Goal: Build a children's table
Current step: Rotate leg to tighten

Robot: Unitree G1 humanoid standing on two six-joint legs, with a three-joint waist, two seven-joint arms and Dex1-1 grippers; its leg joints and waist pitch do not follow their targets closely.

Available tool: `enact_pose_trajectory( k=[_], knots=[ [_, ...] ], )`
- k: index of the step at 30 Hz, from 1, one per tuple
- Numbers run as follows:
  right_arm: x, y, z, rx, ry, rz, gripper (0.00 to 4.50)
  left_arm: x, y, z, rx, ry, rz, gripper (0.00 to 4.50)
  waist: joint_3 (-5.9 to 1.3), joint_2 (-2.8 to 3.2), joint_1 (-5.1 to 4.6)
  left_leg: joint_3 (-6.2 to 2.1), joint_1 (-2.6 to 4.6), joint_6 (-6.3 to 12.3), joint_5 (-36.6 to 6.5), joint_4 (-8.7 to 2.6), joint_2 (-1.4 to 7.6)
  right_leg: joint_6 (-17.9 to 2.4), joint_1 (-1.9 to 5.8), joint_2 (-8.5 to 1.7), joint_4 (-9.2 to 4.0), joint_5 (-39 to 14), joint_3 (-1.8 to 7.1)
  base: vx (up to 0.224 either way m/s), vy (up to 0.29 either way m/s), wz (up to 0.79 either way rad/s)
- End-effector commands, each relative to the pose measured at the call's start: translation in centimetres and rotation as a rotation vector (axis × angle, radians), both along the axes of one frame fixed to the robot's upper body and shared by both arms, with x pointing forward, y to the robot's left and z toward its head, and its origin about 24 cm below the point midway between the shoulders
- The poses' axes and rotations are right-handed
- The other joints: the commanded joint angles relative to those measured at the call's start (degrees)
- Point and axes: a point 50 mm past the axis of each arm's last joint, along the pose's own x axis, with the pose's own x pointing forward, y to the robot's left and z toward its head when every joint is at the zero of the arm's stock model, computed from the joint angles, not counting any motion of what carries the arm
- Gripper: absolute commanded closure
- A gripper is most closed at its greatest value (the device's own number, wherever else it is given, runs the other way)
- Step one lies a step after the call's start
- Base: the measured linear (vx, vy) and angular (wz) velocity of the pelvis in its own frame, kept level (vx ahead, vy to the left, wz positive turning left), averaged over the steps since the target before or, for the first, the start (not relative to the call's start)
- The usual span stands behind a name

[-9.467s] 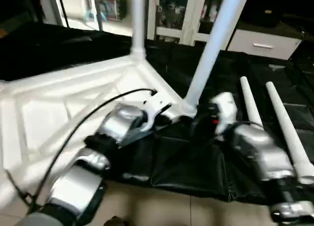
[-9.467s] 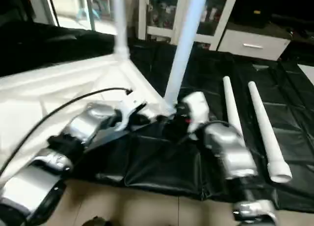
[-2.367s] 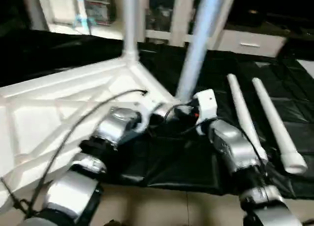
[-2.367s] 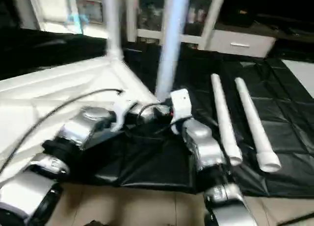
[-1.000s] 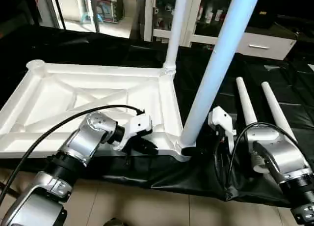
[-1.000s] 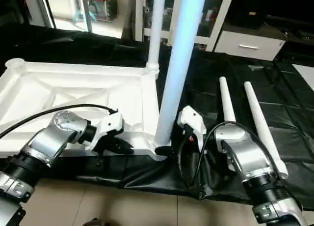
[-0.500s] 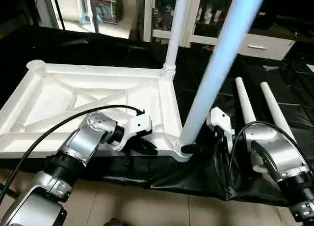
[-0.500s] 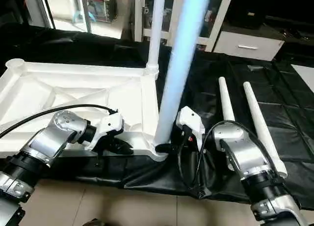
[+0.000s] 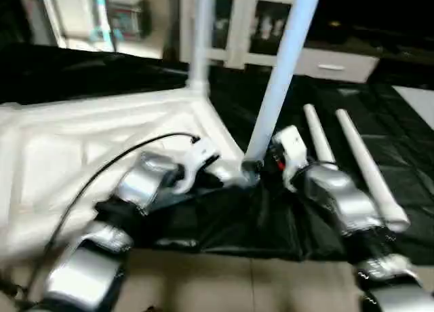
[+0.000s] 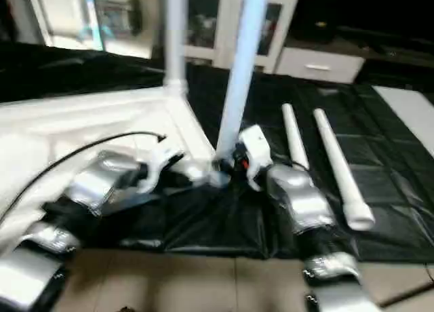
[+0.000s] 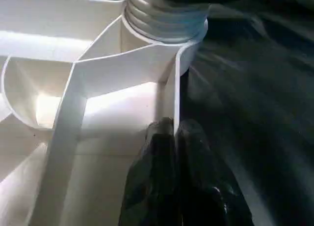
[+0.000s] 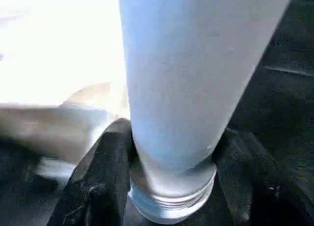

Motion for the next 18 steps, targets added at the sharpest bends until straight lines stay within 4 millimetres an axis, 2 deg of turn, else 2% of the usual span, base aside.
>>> enact_pose_trajectory(
  k=[1,2,3,4,5,6,7,8,15,18],
  knots=[
    [-0.9,-0.5,-3.6,-0.071,0.159,-0.175,2.41,1.5,-0.9,1.9,-0.05,-0.099,0.096,4.5,-2.87,0.95,-0.61,-3.25,1.7,-6.24,-32.6,-5.59,3.4,-7.0,0.62,-3.92,-5.61,-29.5,1.61,0.0,0.0,0.0],
    [-0.8,0.1,-3.5,-0.055,0.157,-0.184,2.41,1.6,-1.2,2.0,-0.049,-0.115,0.107,4.5,-2.93,0.99,-0.41,-3.1,2.24,-5.85,-33.2,-5.42,3.33,-7.2,0.32,-3.98,-5.92,-28.8,1.65,0.0,0.0,0.0],
    [-0.8,0.8,-3.4,-0.043,0.149,-0.184,2.41,1.7,-1.5,2.1,-0.051,-0.127,0.113,4.5,-2.81,0.97,-0.34,-2.97,2.32,-5.51,-33.1,-5.38,3.3,-7.4,0.19,-3.98,-6.04,-28.3,1.73,0.0,0.0,0.0],
    [-0.7,1.9,-3.1,-0.04,0.125,-0.164,2.41,1.8,-2.1,2.4,-0.063,-0.141,0.123,4.5,-2.74,1.05,-0.23,-2.88,2.2,-4.97,-32.4,-5.51,3.34,-7.6,0.39,-4.03,-6.09,-27.2,1.8,0.0,0.0,0.0],
    [-0.6,2.2,-3.0,-0.042,0.119,-0.159,2.41,1.9,-2.2,2.4,-0.067,-0.142,0.129,4.5,-2.72,1.02,-0.19,-2.79,1.91,-4.72,-31.2,-5.69,3.36,-7.7,0.52,-3.97,-5.88,-25.9,1.99,0.0,0.0,0.0],
    [-0.6,2.5,-2.9,-0.042,0.116,-0.146,2.41,1.9,-2.4,2.5,-0.071,-0.142,0.128,4.5,-2.74,1.08,-0.1,-2.77,1.9,-4.71,-30.9,-5.73,3.39,-7.8,0.54,-3.96,-5.79,-25.3,2.08,0.0,0.0,0.0],
    [-0.6,2.7,-2.8,-0.047,0.109,-0.135,2.42,1.9,-2.4,2.5,-0.072,-0.143,0.126,4.5,-2.73,0.83,-0.09,-2.62,1.87,-4.44,-30.4,-5.76,3.35,-8.0,0.53,-3.93,-5.73,-24.7,2.21,0.0,0.0,0.0],
    [-0.6,2.8,-2.7,-0.059,0.098,-0.123,2.42,1.9,-2.5,2.5,-0.067,-0.146,0.124,4.5,-2.7,0.98,0.0,-2.58,1.79,-4.25,-29.8,-5.82,3.37,-8.2,0.61,-3.96,-5.59,-24.0,2.32,0.0,0.0,0.0],
    [-0.1,2.3,-2.4,-0.061,0.057,-0.139,2.43,2.2,-1.9,2.1,-0.051,-0.141,0.151,4.5,-2.66,0.89,0.21,-2.2,2.01,-3.66,-28.9,-5.77,3.36,-8.2,0.39,-4.06,-5.76,-24.2,2.53,0.0,0.0,0.0],
    [0.0,2.1,-1.9,-0.07,0.014,-0.118,2.43,2.2,-1.7,2.0,-0.047,-0.14,0.151,4.5,-2.65,0.91,0.36,-2.15,1.87,-3.35,-27.9,-5.82,3.42,-8.2,0.55,-4.13,-5.75,-24.1,2.58,0.0,0.0,0.0]
  ],
)
